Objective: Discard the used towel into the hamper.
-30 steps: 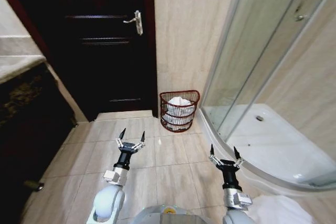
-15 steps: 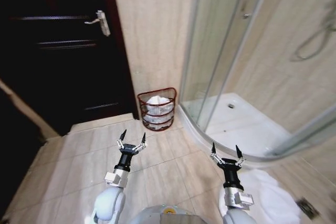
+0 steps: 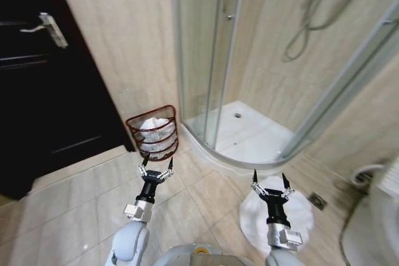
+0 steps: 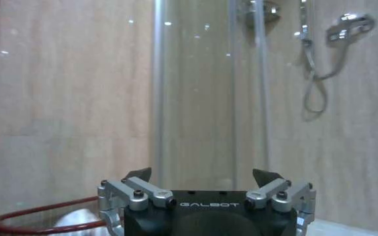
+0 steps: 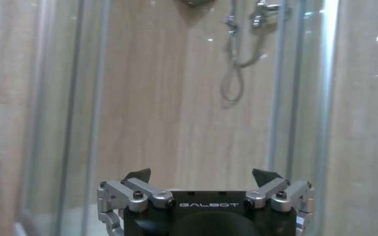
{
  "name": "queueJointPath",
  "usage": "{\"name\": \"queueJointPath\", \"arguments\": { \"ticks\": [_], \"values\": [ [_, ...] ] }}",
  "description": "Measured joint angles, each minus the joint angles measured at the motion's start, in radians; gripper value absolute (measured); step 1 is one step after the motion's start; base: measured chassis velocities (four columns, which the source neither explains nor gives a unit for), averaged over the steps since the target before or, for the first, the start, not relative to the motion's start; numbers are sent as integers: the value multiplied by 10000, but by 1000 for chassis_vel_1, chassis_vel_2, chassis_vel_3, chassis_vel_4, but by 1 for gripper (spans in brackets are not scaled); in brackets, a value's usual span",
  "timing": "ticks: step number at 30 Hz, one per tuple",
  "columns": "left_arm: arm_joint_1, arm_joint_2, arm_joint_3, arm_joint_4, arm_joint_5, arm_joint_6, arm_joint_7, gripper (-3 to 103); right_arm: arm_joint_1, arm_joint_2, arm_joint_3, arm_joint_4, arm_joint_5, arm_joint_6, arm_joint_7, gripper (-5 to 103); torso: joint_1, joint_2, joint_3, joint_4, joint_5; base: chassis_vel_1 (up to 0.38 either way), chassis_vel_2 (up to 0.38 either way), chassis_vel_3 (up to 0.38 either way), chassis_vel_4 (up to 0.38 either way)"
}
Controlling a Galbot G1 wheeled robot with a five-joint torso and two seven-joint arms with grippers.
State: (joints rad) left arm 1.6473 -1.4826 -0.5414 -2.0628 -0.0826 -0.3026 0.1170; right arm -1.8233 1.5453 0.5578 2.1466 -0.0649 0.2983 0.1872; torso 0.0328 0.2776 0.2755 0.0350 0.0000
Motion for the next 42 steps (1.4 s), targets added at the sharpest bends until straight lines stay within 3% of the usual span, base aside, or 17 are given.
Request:
{"name": "queueJointPath", "arguments": {
  "ticks": [11,32,42],
  "values": [
    [160,-132,-23,134,70,-366,133,100,-95,118,-62,160,-89,38,87,100,-62,-137,-77,2,-1,-83,-85,-80,-80],
    [254,-111,-167,382,-32,-1016,178,100,-217,383,-247,451,-514,-160,226,100,-322,-1030,-680,0,-1,0,0,0,0],
    [187,-18,-154,354,-98,-1027,168,100,-370,464,-205,501,-507,-234,161,100,-325,-1085,-727,-1,-2,-7,-43,6,39]
  ]
}}
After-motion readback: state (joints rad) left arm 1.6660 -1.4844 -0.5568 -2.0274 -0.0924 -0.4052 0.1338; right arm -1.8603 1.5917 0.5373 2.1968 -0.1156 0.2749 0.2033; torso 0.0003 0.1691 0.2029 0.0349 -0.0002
